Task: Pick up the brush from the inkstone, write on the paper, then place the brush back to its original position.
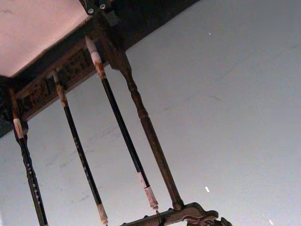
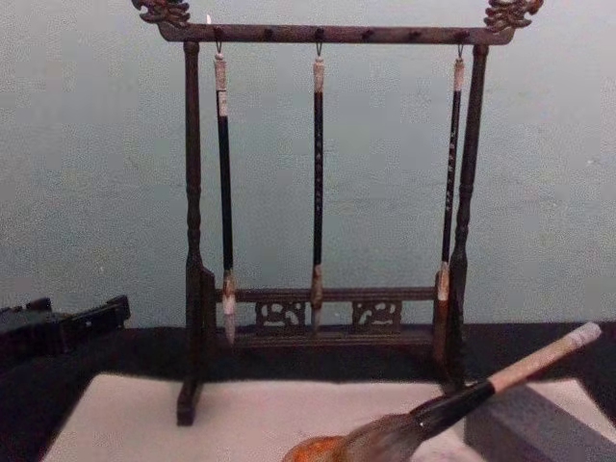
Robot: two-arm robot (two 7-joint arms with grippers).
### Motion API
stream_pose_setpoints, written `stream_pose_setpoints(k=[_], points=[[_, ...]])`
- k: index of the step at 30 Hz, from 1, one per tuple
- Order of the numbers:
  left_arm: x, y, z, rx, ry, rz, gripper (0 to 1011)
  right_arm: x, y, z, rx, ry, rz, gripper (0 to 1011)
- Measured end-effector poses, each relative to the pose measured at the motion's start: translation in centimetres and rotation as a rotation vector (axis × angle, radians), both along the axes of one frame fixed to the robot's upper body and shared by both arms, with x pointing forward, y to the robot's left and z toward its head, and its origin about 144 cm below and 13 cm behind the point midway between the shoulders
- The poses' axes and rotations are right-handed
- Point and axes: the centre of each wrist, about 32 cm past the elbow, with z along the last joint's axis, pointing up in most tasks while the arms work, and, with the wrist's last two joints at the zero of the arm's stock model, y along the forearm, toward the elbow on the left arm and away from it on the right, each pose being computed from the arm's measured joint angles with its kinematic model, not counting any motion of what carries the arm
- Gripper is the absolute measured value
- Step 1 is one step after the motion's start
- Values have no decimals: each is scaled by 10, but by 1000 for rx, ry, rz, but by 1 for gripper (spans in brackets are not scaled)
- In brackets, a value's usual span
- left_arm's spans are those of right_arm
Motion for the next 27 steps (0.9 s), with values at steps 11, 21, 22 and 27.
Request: stream_pose_setpoints(k=[11,21,22,27], points=[[0,0,0,0,0,0,1002,21,4,-3,125,109,-7,1002],[0,0,0,0,0,0,1002,37,14,-3,151,136,13,1002],[0,0,0,0,0,0,1002,39,15,-3,152,138,15,1002],[0,0,0,0,0,0,1000,47,18,-3,154,148,22,1001]])
